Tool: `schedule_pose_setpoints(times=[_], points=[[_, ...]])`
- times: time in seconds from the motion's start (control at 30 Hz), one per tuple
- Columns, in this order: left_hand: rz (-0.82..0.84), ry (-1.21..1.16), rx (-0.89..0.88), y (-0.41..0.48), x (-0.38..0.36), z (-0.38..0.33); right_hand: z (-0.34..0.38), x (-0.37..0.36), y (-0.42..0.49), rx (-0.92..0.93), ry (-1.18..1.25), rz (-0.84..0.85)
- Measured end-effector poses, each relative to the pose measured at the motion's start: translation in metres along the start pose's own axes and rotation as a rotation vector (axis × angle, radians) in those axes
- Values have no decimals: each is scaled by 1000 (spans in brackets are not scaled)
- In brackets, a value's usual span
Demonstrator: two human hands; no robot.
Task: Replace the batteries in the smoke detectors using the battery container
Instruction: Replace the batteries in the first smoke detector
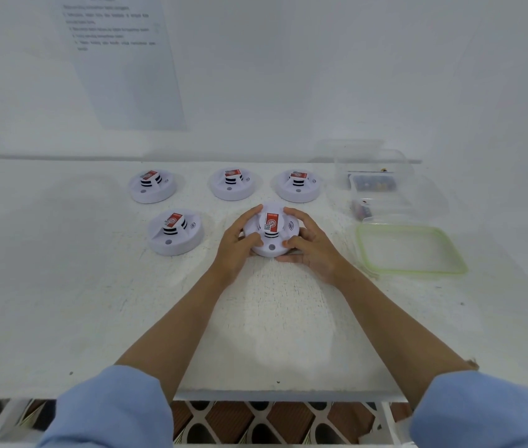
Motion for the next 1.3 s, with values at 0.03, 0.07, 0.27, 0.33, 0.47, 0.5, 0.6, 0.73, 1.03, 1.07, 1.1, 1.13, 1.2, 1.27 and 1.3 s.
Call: schedule_pose_setpoints(times=[0.03,0.07,0.27,0.33,0.47,0.5,0.6,0.73,1.03,1.07,1.1,1.13,1.2,1.27,1.3], points=[[3,2,-2,0,-1,0,0,0,0,1,-1,-2],[5,4,-6,0,-1,0,0,0,0,1,0,-4],[4,11,-4,0,0,0,-1,0,0,0,15,-3],[0,22,-12,-1,0,-1,0,0,0,7,9,-5],[-21,41,-23,0,1,-1,0,0,0,13,-5,-11],[-15,33,-21,0,0,0,0,1,0,10,-5,-13],[-8,16,-11,0,1,0,0,0,0,4,-8,-17],[-12,15,-21,0,0,-1,-1,1,0,3,-4,-19],[5,4,-20,-1,0,-2,-1,2,1,1,7,-32],[6,5,-23,-1,-1,-2,-1,2,1,1,8,-32],[6,9,-26,-1,-1,-2,0,2,1,2,9,-31],[7,11,-27,-1,-1,-3,0,2,0,3,13,-30],[12,8,-27,-2,-1,-2,-1,2,0,4,23,-24],[12,5,-27,-1,-1,-2,-2,2,1,5,27,-24],[11,7,-28,-1,-1,-2,-2,2,1,6,27,-26]])
Point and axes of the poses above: each hand's wrist, its own y-axis towards the middle knuckle, its own x-axis out of the back of the hand, z = x × y, the point moved 8 cm from there along y, towards the middle knuckle, and after that the axes turned 6 degrees about -z, right-handed, at the moved point
